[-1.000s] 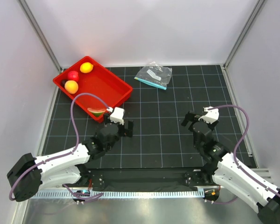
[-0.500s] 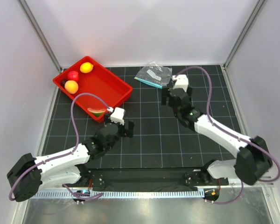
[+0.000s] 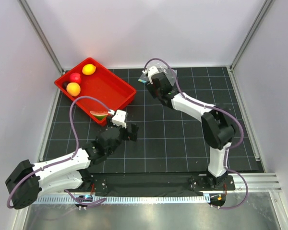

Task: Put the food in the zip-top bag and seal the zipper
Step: Pick up the zipper food storage bag at the center of the board.

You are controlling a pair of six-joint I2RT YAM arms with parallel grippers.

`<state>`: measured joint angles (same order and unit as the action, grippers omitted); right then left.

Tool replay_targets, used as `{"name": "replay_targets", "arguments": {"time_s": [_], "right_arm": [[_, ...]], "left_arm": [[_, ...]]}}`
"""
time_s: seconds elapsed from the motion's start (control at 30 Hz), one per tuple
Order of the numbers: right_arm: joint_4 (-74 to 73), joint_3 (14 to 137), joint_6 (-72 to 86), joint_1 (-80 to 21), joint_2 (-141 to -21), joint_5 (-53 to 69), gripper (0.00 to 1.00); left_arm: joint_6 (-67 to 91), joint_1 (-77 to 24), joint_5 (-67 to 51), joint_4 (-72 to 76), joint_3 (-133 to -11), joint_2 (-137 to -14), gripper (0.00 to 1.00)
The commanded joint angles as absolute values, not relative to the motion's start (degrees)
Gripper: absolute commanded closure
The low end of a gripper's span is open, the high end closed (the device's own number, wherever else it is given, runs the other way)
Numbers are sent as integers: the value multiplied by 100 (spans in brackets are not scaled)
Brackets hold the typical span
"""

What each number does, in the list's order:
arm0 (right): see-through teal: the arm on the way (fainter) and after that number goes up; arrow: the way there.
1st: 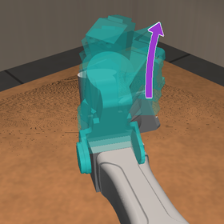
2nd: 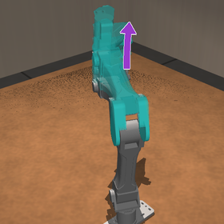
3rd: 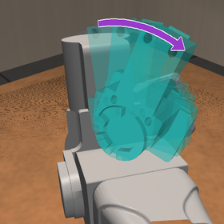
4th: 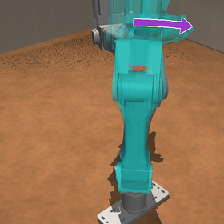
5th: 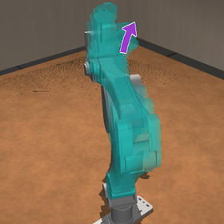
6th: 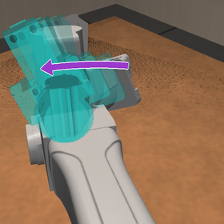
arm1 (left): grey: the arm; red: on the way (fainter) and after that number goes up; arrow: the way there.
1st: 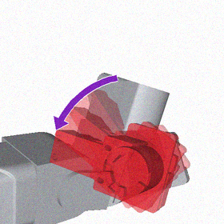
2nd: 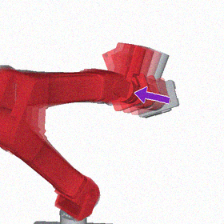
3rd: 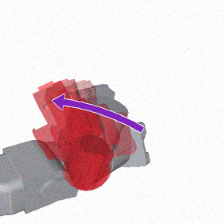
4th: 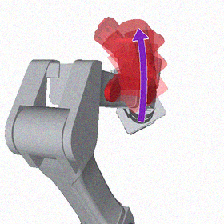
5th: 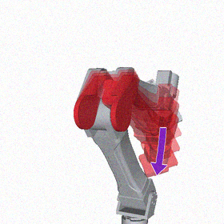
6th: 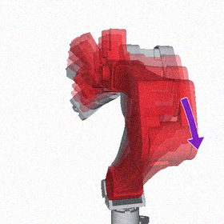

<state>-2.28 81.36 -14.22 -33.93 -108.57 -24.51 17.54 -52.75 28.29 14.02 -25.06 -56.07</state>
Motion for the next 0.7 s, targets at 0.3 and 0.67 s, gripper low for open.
{"name": "replay_targets", "arguments": {"time_s": [0.3,0.67], "right_arm": [[-826,10159,-2311,-2989,-12497,-2048,27],[-1019,10897,-2540,-2778,-13236,-1591,24]], "left_arm": [[1951,-5273,2646,1556,-2725,-5608,0],[1898,-5273,2689,1494,-2751,-5546,0]]}}
